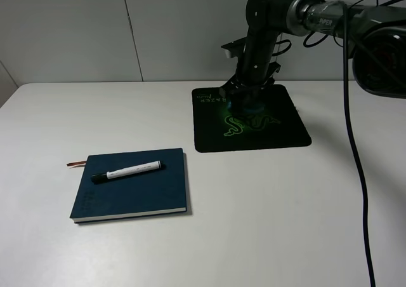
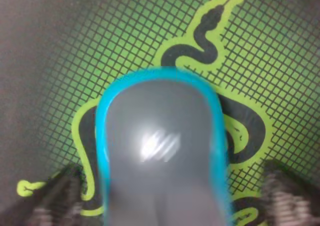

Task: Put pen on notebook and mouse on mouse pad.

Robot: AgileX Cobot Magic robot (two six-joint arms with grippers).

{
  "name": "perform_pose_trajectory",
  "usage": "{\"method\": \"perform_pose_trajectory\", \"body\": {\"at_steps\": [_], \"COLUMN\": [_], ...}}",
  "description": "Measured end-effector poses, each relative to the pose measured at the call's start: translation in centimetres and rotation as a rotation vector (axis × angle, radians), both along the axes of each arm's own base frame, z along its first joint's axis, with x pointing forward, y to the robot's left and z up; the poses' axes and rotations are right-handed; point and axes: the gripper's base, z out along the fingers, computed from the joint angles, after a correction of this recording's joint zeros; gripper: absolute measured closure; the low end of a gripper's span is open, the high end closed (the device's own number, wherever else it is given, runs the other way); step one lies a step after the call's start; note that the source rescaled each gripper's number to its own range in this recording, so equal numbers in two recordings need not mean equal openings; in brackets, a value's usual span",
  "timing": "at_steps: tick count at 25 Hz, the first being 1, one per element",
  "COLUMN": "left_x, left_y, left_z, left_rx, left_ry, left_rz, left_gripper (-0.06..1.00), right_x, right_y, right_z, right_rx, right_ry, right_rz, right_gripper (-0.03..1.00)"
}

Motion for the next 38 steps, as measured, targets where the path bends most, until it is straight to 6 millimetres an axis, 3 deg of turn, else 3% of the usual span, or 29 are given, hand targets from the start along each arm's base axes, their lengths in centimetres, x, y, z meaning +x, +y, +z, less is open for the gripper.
{"method": "perform_pose_trajectory", "body": {"at_steps": [1,3,7,15,21,26,30,38], "left_x": [0.0,0.0,0.0,0.0,0.0,0.0,0.0,0.0], "left_y": [0.0,0.0,0.0,0.0,0.0,0.0,0.0,0.0], "left_z": [0.0,0.0,0.0,0.0,0.0,0.0,0.0,0.0], "left_rx": [0.0,0.0,0.0,0.0,0.0,0.0,0.0,0.0], "left_ry": [0.0,0.0,0.0,0.0,0.0,0.0,0.0,0.0], "left_rz": [0.0,0.0,0.0,0.0,0.0,0.0,0.0,0.0], "left_gripper": [-0.06,-0.06,-0.06,-0.06,-0.06,-0.06,-0.06,-0.06], "right_x": [0.0,0.0,0.0,0.0,0.1,-0.4,-1.8,-6.6], "right_y": [0.0,0.0,0.0,0.0,0.1,-0.1,-0.7,-2.7], "right_z": [0.0,0.0,0.0,0.4,3.0,6.3,8.8,11.9], "right_rx": [0.0,0.002,0.007,0.007,0.027,0.052,0.067,0.053], "right_ry": [0.0,0.001,0.003,0.011,-0.022,-0.079,-0.093,-0.054], "right_rz": [0.0,-0.009,-0.036,-0.042,-0.035,-0.033,-0.04,-0.046], "right_gripper": [0.23,0.06,-0.03,-0.03,-0.03,-0.03,-0.03,-0.03]}}
